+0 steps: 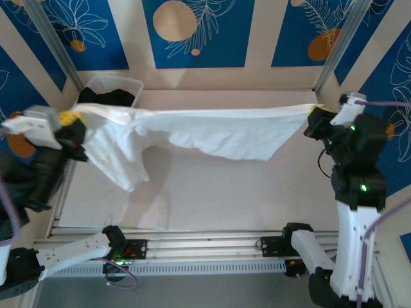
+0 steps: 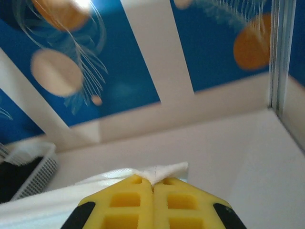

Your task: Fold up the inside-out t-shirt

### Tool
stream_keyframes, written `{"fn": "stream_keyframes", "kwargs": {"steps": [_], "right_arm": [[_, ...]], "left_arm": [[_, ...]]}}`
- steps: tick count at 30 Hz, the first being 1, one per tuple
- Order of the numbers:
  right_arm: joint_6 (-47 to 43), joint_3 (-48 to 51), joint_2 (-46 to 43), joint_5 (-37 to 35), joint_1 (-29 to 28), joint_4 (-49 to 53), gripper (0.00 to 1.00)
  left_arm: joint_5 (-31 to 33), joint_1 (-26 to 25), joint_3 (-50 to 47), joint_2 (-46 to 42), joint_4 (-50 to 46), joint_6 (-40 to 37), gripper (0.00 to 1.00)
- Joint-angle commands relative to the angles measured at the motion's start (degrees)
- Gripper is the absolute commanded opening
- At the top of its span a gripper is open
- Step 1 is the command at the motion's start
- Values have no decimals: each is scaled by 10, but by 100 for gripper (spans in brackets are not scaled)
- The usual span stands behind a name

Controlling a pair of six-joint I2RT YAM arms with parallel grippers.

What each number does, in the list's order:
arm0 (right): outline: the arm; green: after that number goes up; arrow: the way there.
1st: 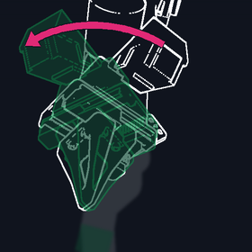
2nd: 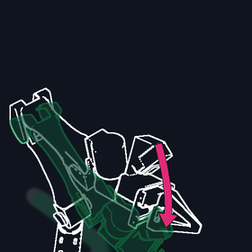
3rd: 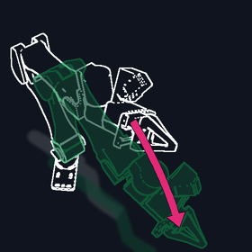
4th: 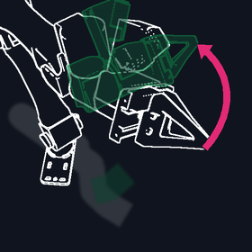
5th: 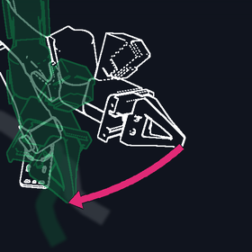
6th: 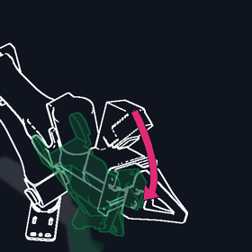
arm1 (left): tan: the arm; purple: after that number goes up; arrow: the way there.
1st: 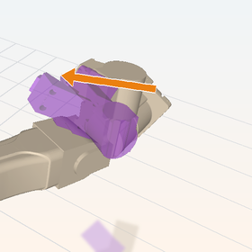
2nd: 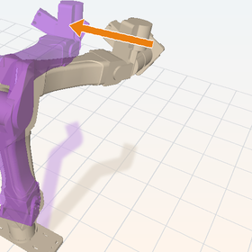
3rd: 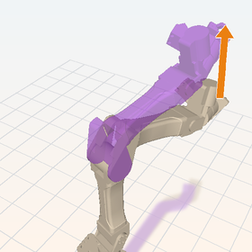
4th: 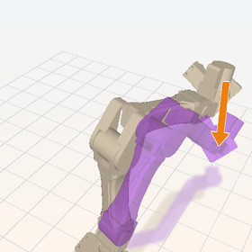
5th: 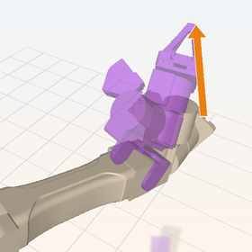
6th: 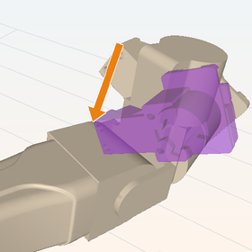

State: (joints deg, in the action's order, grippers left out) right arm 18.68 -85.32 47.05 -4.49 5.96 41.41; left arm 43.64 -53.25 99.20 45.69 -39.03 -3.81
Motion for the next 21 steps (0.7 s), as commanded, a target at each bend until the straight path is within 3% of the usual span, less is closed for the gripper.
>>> {"fn": "stream_keyframes", "kwargs": {"steps": [1, 4, 6, 8, 10, 13, 17, 21], "right_arm": [[-17, -63, -17, -19, 1, 25, 5], [-9, -93, -11, -3, 1, 9, 2], [-5, -90, 7, 5, 1, -11, 1], [-5, -89, 34, 7, 1, -24, 1], [-6, -73, 63, 6, 0, -57, 1], [-8, -51, 106, 6, -1, -106, 1], [-15, -33, 170, 17, -2, -160, 1], [-27, -33, 204, 31, -4, -174, 0]], "left_arm": [[54, 4, 47, 65, 80, -135, 0], [126, 5, 47, 113, 224, -260, 0], [126, 17, 58, 144, 254, -278, 0], [94, 59, 95, 180, 195, -227, 0], [32, 141, 138, 228, 101, -142, 0], [-47, 239, 151, 285, 54, -73, 0], [-112, 310, 150, 344, 58, -34, 0], [-143, 335, 162, 373, 59, -23, 0]]}}
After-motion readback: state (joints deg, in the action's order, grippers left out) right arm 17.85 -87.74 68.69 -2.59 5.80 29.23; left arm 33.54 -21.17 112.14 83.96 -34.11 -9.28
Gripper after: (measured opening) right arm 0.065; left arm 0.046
